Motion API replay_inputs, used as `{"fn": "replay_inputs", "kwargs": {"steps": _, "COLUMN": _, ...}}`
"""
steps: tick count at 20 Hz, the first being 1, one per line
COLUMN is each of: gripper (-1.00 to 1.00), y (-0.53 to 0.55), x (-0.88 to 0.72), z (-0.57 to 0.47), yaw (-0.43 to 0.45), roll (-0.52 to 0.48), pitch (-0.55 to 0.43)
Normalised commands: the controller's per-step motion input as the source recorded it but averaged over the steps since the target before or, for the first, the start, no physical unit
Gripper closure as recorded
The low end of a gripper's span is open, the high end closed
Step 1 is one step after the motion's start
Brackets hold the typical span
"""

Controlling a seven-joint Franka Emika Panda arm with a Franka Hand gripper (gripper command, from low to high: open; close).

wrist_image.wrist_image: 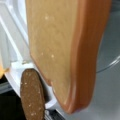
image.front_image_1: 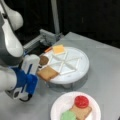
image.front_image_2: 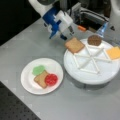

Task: Ingredient selection for cheeseburger or sandwich

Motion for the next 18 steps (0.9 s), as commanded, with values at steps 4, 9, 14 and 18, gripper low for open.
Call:
{"fn": "replay_inputs", "kwargs": {"steps": 4, "gripper": -1.00, "y": -0.22, "x": 0.26, "z": -0.15, "yaw": 0.076, "roll": 0.408, "pitch": -0.082}}
{"fn": "replay_inputs", "kwargs": {"steps": 9, "gripper": -1.00, "y": -0.19, "x": 0.24, "z": -0.14, "yaw": 0.072, "roll": 0.381, "pitch": -0.070}}
{"fn": "replay_inputs", "kwargs": {"steps": 14, "gripper": -1.00, "y": -0.17, "x": 0.24, "z": -0.08, "yaw": 0.064, "roll": 0.351, "pitch": -0.050}}
{"fn": "replay_inputs", "kwargs": {"steps": 18, "gripper": -1.00, "y": -0.15, "x": 0.24, "z": -0.05, "yaw": 0.073, "roll": 0.323, "pitch": -0.056}}
